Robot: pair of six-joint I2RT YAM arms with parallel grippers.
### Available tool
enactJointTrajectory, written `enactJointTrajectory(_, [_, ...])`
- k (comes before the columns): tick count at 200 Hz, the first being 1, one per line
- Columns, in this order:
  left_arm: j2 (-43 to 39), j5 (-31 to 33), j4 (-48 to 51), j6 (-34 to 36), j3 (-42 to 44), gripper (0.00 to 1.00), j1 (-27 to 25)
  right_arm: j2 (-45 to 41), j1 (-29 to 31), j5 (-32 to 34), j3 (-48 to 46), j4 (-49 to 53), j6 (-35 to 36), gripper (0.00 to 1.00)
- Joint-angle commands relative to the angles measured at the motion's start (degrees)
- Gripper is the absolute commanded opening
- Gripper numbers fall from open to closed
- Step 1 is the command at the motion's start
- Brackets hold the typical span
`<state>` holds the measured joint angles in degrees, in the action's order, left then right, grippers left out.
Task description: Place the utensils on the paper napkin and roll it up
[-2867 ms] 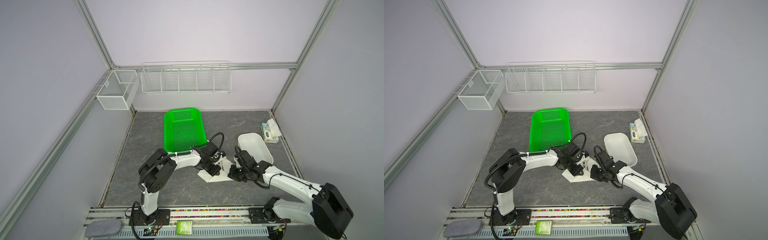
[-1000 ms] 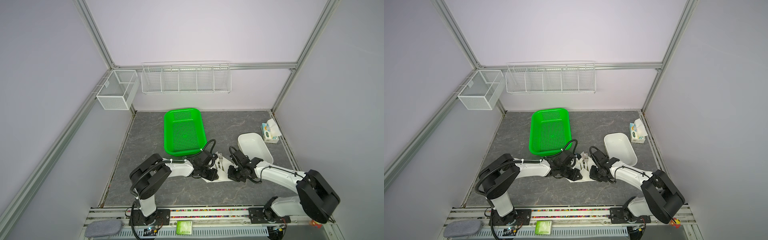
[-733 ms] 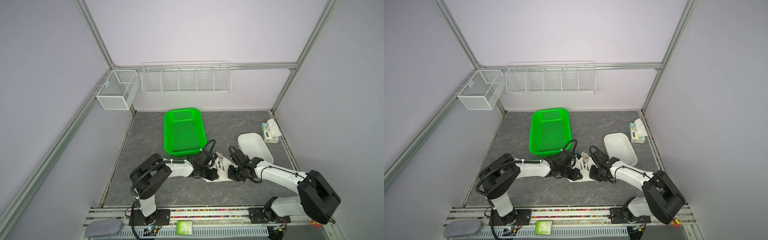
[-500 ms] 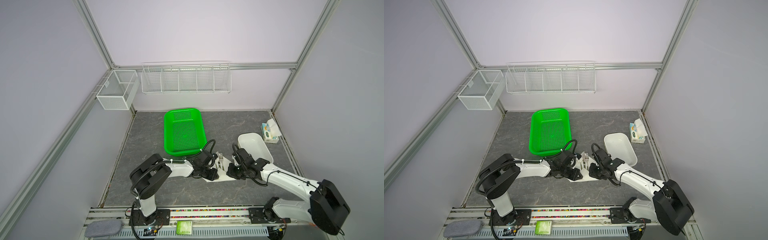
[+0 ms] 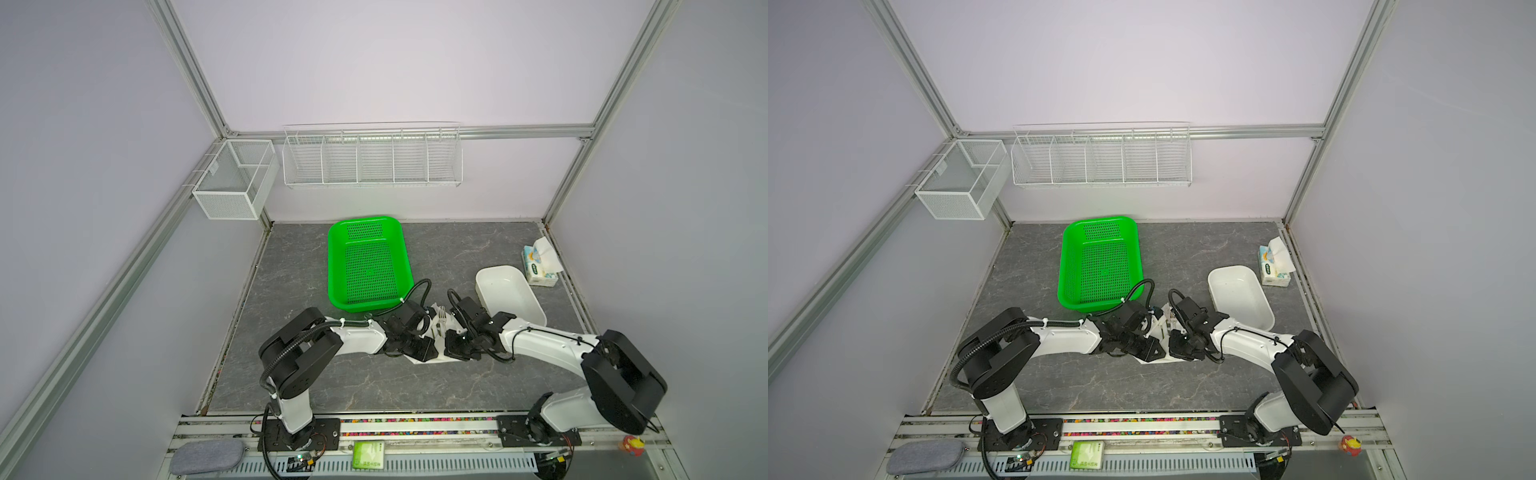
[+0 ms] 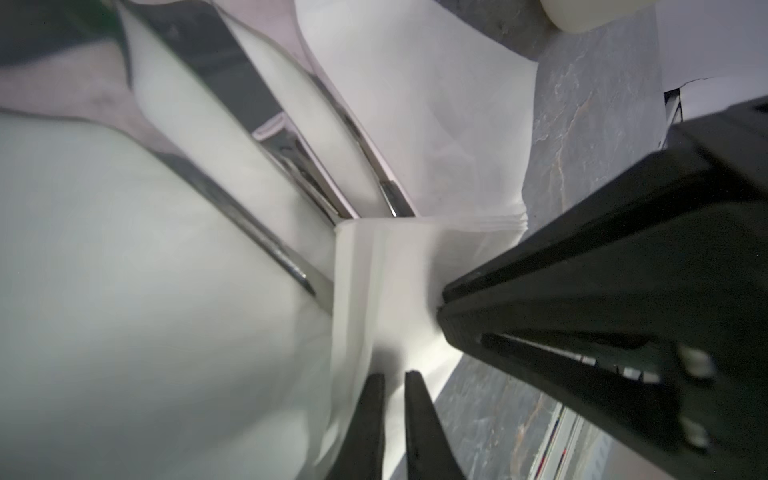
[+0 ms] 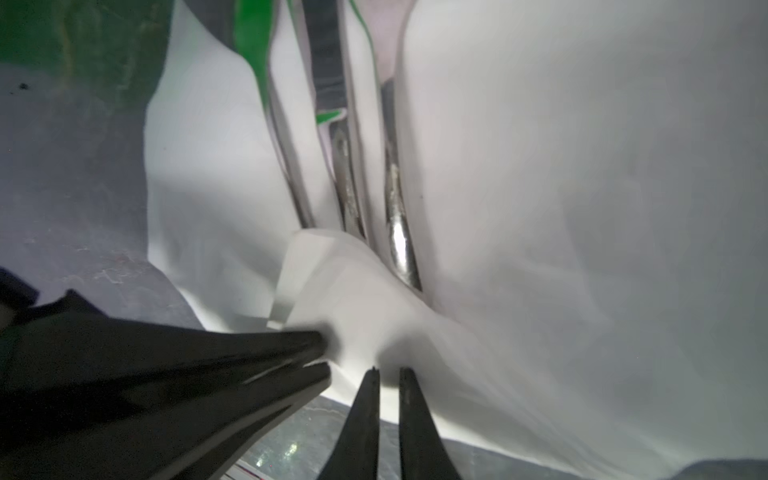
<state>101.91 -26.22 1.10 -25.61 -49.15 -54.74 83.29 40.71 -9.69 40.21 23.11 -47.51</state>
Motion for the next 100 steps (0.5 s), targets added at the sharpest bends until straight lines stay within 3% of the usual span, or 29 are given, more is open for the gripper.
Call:
enactJointTrajectory(1, [-2.7,-0.05,1.65,0.97,0.91,0.17,0.23,0.71,0.33,1.92,0.74,2.02,0.44,0.13])
enactJointTrajectory(100, [-5.91,-1.68,1.15,-0.02,5.06,0.17,0.25,1.77,0.45,3.19,2.22,4.57,-0.12,0.14])
